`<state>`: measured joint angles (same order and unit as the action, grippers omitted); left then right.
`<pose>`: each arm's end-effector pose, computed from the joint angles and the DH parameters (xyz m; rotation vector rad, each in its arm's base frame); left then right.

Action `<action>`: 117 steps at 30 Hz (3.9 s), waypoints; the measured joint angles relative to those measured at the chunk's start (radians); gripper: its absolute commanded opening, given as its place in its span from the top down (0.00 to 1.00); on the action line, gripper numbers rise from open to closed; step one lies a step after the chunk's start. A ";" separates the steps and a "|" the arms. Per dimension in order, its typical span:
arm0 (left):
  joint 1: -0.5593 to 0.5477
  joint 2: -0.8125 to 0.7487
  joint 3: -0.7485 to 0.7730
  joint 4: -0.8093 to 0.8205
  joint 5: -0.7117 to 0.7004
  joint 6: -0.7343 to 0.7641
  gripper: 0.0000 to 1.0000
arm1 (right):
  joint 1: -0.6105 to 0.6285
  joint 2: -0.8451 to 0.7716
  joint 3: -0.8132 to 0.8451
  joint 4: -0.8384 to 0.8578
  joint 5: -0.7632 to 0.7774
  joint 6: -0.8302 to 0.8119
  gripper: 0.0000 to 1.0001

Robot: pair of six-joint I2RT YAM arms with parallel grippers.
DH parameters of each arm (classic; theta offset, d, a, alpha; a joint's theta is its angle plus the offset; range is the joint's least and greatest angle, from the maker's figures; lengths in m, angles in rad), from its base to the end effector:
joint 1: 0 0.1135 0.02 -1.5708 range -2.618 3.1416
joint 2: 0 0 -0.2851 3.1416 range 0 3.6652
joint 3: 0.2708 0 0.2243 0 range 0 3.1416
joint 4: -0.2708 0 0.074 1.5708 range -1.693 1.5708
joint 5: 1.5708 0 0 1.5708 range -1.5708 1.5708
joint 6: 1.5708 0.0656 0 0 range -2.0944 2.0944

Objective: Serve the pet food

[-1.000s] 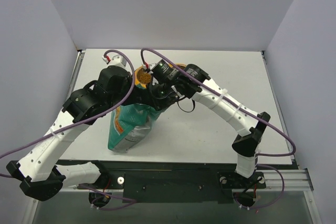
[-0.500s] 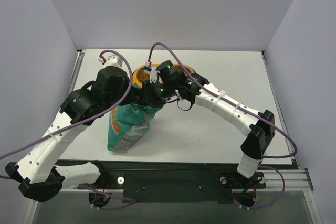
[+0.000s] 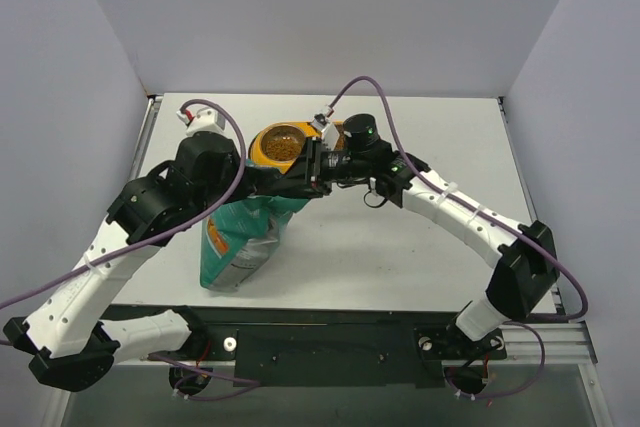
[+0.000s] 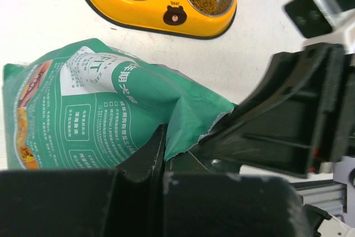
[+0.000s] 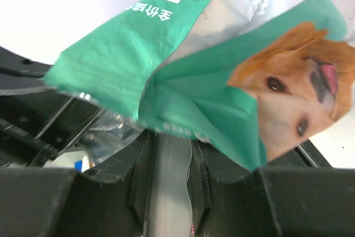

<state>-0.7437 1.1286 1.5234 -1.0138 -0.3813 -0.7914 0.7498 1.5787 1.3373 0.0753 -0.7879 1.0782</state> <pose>0.1522 -0.1068 0.4314 -0.2672 2.1613 -0.4746 0.2355 0.2828 0.3853 -0.3755 2.1355 1.8901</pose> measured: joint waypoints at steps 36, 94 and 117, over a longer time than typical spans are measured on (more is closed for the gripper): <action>0.008 -0.098 -0.006 -0.053 -0.079 0.036 1.00 | -0.135 -0.240 -0.135 0.043 -0.043 0.154 1.00; 0.005 -0.089 0.020 -0.124 -0.285 -0.161 1.00 | -0.233 -0.302 -0.245 0.319 -0.094 0.439 1.00; 0.005 0.002 0.148 -0.309 -0.419 -0.203 1.00 | -0.354 -0.265 -0.109 0.349 -0.092 0.465 1.00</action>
<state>-0.7391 1.1305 1.6714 -1.3228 -0.8001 -0.9943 0.3958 1.3136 1.2278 0.4248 -0.8803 1.5436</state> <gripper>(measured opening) 0.031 0.230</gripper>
